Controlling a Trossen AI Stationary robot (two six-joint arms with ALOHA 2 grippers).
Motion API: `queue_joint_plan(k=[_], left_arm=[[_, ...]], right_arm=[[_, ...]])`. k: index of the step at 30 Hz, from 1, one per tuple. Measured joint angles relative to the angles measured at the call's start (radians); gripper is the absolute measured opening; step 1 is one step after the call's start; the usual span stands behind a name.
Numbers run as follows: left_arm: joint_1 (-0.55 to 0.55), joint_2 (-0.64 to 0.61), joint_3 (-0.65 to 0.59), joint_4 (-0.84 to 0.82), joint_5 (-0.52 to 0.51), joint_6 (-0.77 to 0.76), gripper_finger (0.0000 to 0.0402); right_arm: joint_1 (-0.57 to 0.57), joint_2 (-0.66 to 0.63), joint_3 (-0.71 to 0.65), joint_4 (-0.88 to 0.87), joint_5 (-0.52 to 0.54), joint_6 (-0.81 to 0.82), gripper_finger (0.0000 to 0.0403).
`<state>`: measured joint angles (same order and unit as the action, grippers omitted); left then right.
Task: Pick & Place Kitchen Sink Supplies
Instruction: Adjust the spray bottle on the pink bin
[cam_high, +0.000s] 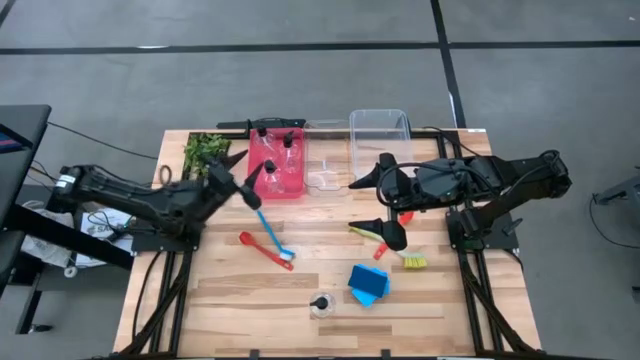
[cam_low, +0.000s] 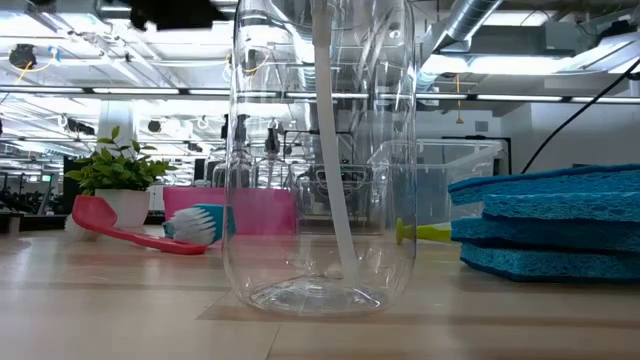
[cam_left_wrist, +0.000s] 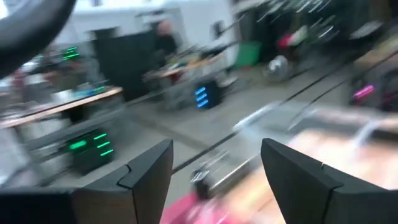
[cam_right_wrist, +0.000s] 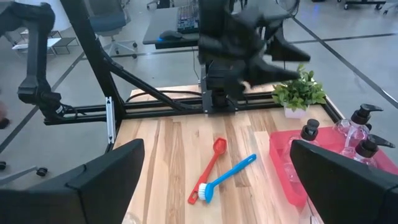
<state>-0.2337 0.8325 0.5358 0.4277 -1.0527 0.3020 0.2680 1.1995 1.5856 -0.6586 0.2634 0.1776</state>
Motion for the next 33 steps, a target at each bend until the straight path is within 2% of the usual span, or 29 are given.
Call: queue_joint_plan(k=[2,8,10,12,17,24,28,33], left_arm=[[-0.019,-0.044,0.019,0.0,0.132,-0.026,0.0246],[-0.005,-0.131,0.031,0.0,0.612,-0.259,0.0246],[0.012,-0.132,0.031,-0.001,0.746,-0.338,0.0244],[0.031,-0.119,0.031,-0.006,0.838,-0.407,0.0236],[0.059,-0.058,0.031,-0.043,0.882,-0.521,0.0172],[0.098,-0.001,0.031,-0.046,0.927,-0.552,0.0018],[0.122,0.02,0.031,-0.084,0.929,-0.506,0.0006],[0.177,0.082,0.03,-0.295,0.92,-0.547,0.0004]], right_arm=[[0.0,0.0,0.0,0.0,0.0,0.004,0.0396],[0.001,0.0,-0.001,0.006,-0.004,0.019,0.0398],[0.001,0.0,-0.001,0.007,-0.004,0.018,0.0397],[0.001,0.0,-0.001,0.007,-0.004,0.018,0.0396],[0.001,0.012,-0.001,0.005,-0.004,0.023,0.0396],[-0.001,0.065,-0.001,-0.032,-0.003,0.032,0.0392],[0.0,0.094,-0.001,-0.046,-0.002,0.033,0.0387],[0.001,0.098,-0.001,-0.048,-0.003,0.029,0.0384]])
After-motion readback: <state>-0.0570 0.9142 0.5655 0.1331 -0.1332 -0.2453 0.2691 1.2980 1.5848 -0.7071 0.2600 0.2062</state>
